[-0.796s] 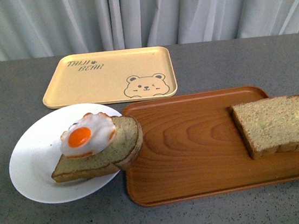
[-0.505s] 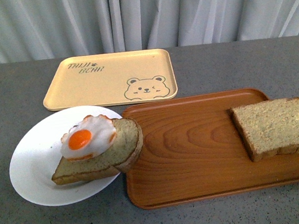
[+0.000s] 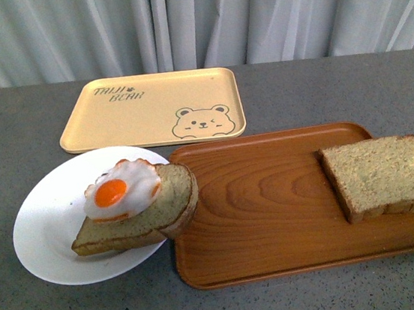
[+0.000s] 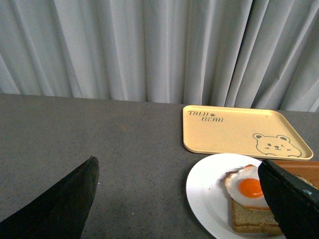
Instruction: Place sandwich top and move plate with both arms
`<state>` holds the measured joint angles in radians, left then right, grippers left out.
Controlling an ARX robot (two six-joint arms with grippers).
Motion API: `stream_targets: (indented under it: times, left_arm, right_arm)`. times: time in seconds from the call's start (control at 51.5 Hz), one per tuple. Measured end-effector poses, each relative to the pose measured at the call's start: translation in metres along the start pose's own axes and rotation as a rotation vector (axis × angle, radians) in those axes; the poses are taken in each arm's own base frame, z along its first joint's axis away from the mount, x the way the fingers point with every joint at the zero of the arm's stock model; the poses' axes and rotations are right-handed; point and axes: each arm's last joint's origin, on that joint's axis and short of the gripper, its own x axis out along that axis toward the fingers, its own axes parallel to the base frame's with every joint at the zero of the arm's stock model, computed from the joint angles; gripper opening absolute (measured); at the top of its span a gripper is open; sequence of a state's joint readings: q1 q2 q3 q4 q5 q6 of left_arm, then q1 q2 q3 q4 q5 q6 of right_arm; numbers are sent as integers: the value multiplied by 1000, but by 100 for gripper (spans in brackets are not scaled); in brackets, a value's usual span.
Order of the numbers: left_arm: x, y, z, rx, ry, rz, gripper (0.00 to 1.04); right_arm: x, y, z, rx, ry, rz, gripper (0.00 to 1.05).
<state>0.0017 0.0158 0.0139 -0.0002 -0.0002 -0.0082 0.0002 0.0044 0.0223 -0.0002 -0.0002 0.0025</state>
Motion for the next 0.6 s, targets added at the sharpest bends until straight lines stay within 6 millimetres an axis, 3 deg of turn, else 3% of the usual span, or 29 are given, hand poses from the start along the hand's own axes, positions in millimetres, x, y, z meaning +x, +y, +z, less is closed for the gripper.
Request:
stream_targets:
  times: [0.058,0.136,0.194,0.33,0.427,0.505,0.602]
  left_arm:
    - [0,0,0,0,0,0,96]
    - [0,0,0,0,0,1,96]
    - [0,0,0,0,0,0,96]
    - [0,0,0,0,0,0,96]
    - [0,0,0,0,0,0,96]
    - [0,0,0,0,0,0,96]
    - [0,0,0,0,0,0,96]
  right_arm:
    - [0,0,0,0,0,0,96]
    - [8,-2,-1,22,221,-122,96]
    - [30,-7,-1,44,310,-162,96]
    - [87,-25,0,126,327,-165,96]
    - [125,-36,-17,184,377,-134,96]
    - [154,-44,-43,251,465,-126,96]
    - [170,-48,-70,310,548,-139,96]
